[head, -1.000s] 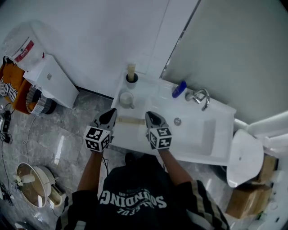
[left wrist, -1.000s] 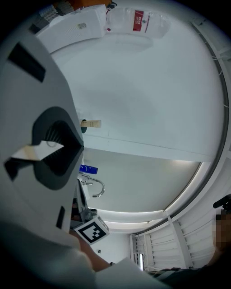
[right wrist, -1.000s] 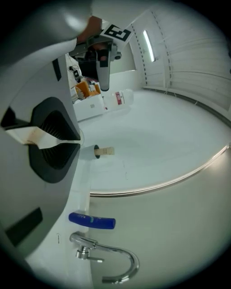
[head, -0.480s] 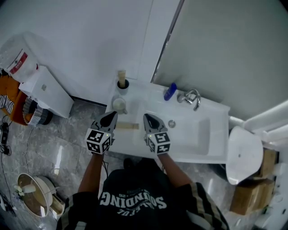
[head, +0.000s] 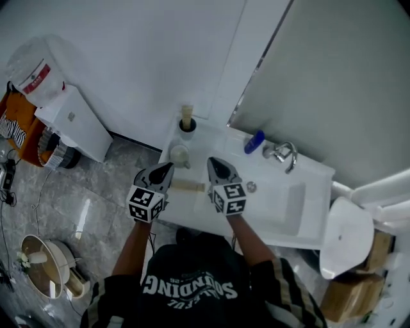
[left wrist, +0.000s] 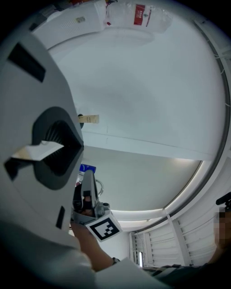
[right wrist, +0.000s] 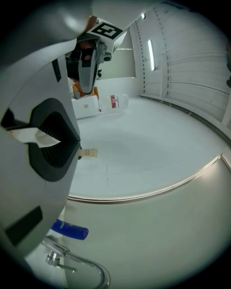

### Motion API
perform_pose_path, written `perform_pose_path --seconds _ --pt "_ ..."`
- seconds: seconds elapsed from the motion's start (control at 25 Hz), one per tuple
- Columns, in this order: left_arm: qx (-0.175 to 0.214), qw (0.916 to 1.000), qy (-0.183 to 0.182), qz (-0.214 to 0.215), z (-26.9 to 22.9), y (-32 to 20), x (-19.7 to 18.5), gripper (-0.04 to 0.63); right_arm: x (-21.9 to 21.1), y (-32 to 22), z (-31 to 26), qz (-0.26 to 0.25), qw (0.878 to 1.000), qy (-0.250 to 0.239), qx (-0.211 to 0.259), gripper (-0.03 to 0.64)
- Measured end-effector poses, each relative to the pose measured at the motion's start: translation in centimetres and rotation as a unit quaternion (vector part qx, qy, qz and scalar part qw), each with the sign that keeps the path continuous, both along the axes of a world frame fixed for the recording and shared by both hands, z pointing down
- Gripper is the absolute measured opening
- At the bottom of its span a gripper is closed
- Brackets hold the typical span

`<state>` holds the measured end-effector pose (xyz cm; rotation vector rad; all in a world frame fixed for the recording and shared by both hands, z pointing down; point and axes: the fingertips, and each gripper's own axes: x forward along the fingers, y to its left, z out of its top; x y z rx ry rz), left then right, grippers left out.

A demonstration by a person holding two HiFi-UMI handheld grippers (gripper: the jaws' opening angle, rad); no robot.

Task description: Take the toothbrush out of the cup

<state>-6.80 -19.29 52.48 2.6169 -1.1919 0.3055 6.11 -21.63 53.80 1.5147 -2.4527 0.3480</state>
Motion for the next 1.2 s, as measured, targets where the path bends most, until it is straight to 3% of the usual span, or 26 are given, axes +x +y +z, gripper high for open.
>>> perform_pose_path --seconds 0.76,0.92,1.2 --pt "-0.032 0.9990 -0.004 -0.031 2.1 -4.0 -0.7 0.000 -2.8 -11.1 1.0 -0.045 0.999 -0.013 -0.006 0.003" --pt "-0.039 0.9985 -0.006 -0.038 2.6 -4.2 -1.1 0.000 -4.1 -14.3 1.5 -0.055 0.998 -0.009 -0.017 0.123" --pt "-0.055 0.9968 -0.012 -0.057 3.5 -3.9 -2.5 0.000 -5.5 -19.0 4.2 -0.102 0.992 0.033 -0.066 0.167"
